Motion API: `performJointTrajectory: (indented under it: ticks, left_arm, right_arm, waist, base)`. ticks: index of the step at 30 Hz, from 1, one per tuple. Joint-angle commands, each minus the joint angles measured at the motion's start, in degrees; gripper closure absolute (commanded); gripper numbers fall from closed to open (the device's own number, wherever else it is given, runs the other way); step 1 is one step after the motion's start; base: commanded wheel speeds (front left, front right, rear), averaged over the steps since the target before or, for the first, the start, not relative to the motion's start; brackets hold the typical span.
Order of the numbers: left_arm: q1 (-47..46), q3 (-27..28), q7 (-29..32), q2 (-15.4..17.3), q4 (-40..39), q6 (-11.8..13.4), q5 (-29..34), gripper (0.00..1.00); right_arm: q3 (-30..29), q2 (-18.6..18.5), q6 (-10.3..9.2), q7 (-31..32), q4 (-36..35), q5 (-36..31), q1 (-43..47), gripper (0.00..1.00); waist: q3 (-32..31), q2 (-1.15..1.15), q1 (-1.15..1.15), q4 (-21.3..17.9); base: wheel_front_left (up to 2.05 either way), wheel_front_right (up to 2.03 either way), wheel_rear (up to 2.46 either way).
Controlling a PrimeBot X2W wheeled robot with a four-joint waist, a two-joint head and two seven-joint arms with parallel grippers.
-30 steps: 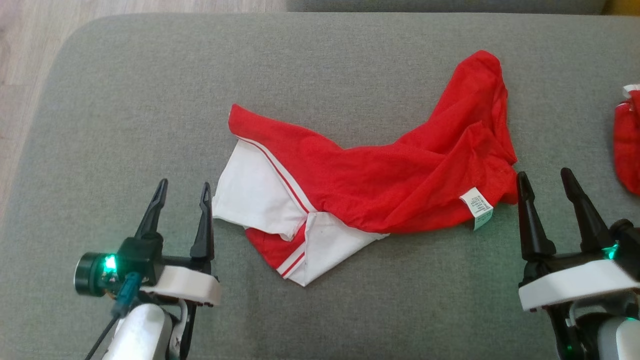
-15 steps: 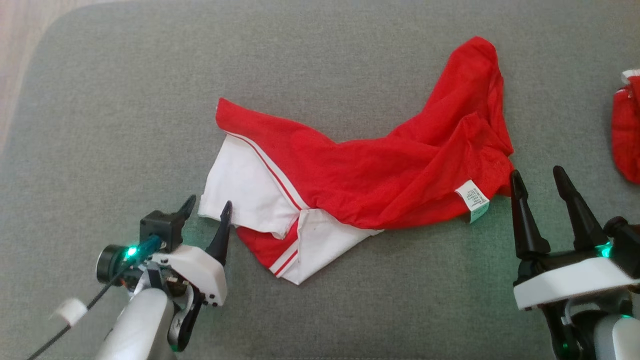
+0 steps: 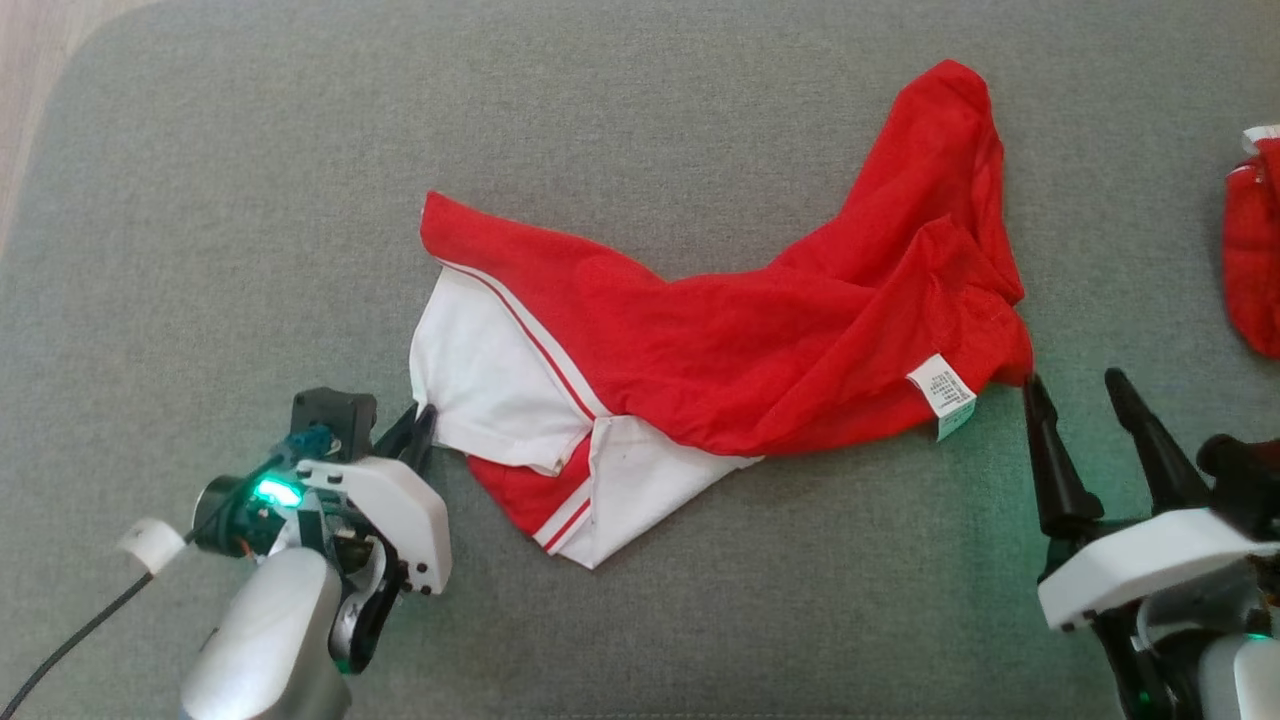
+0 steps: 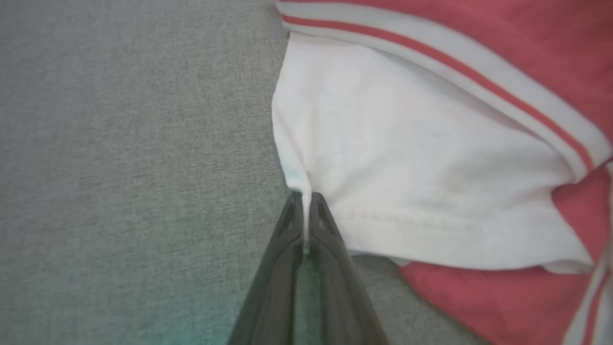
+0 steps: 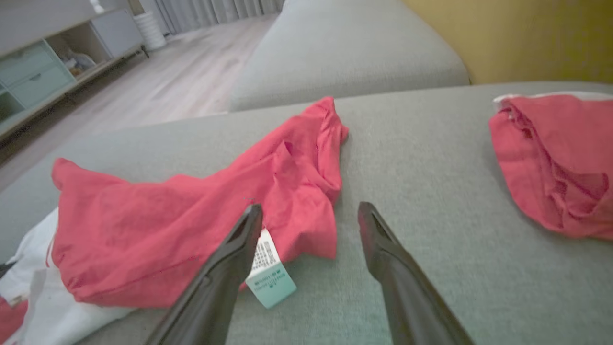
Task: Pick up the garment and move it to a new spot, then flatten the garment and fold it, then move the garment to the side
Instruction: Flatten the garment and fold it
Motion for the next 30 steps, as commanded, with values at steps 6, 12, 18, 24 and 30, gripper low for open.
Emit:
performJointTrajectory:
  ticks: [6, 12, 18, 24, 30]
  left_arm:
    - [0.5, 0.4, 0.8, 1.6, -1.1, 0.5, 0.4, 1.00]
    - [-0.3, 0.1, -0.4, 1.3, -1.2, 0.8, 0.4, 1.00]
    - [-1.2, -0.3, -2.0, 0.7, -0.4, 0.8, 0.4, 1.00]
    - [-1.5, -0.3, -3.6, 0.4, 0.6, 1.0, 0.1, 1.00]
    - [-1.5, 0.4, -7.5, 0.8, -0.1, 1.9, 0.3, 1.00]
  right_arm:
    - [1.2, -4.3, -0.04, 2.7, 3.2, 2.0, -3.1, 0.00]
    - [3.7, -8.6, -0.04, 4.5, 10.4, 5.4, -10.7, 0.00]
    - [6.9, -12.3, -0.04, 8.5, 16.4, 7.9, -16.3, 0.00]
    - [8.5, -14.4, -0.04, 14.5, 16.7, 11.1, -16.8, 0.80]
    - [8.1, -14.8, -0.04, 16.0, 13.4, 12.3, -15.5, 1.00]
  waist:
    - [0.7, 0.00, 0.00, 0.8]
    - [1.8, 0.00, 0.00, 1.9]
    - [2.5, 0.00, 0.00, 3.6]
    - [2.5, 0.00, 0.00, 4.3]
    - [1.9, 0.00, 0.00, 4.1]
  base:
    - [0.00, 0.00, 0.00]
    - [0.00, 0.00, 0.00]
    - [0.00, 0.00, 0.00]
    - [0.00, 0.00, 0.00]
    - [0.00, 0.00, 0.00]
